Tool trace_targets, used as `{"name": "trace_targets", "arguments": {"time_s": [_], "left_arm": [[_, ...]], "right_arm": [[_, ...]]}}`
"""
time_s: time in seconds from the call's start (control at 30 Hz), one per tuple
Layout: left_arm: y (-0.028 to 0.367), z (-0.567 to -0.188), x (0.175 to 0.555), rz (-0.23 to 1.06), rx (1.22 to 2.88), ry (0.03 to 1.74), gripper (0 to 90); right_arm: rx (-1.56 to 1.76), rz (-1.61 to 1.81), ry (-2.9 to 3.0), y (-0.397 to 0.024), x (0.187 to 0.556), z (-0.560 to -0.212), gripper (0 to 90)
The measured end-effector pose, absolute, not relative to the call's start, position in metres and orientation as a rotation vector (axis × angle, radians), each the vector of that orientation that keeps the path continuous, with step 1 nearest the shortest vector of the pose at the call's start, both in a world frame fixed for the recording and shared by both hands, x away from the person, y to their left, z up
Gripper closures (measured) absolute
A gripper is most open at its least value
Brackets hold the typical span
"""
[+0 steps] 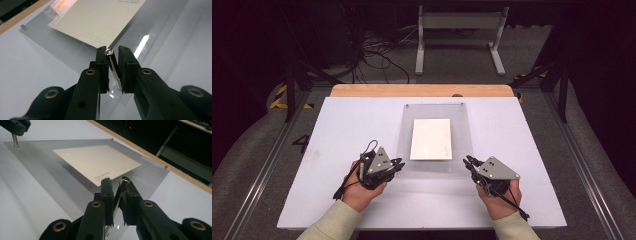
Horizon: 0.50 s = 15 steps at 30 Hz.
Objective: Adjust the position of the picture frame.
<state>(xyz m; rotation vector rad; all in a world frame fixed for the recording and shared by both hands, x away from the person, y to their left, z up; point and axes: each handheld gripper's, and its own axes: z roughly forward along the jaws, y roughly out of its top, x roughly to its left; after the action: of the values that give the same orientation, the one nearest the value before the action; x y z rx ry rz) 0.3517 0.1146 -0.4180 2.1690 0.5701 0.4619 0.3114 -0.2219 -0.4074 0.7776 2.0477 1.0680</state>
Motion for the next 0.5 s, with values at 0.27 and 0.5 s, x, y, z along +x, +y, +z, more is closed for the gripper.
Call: {"name": "trace_targets", "arguments": {"time_s": [0.27, 0.5], "left_arm": [[0.101, -0.434, 0.359, 0.448, 2.239, 0.586, 81.7], [0.108, -0.444, 0.37, 0.294, 2.218, 0.687, 53.9]], "right_arm": [[0.898, 1.037, 2.125, -0.234, 0.337, -0.433, 81.4], [1.009, 1.126, 2.224, -0.241, 0.346, -0.439, 67.5]]}}
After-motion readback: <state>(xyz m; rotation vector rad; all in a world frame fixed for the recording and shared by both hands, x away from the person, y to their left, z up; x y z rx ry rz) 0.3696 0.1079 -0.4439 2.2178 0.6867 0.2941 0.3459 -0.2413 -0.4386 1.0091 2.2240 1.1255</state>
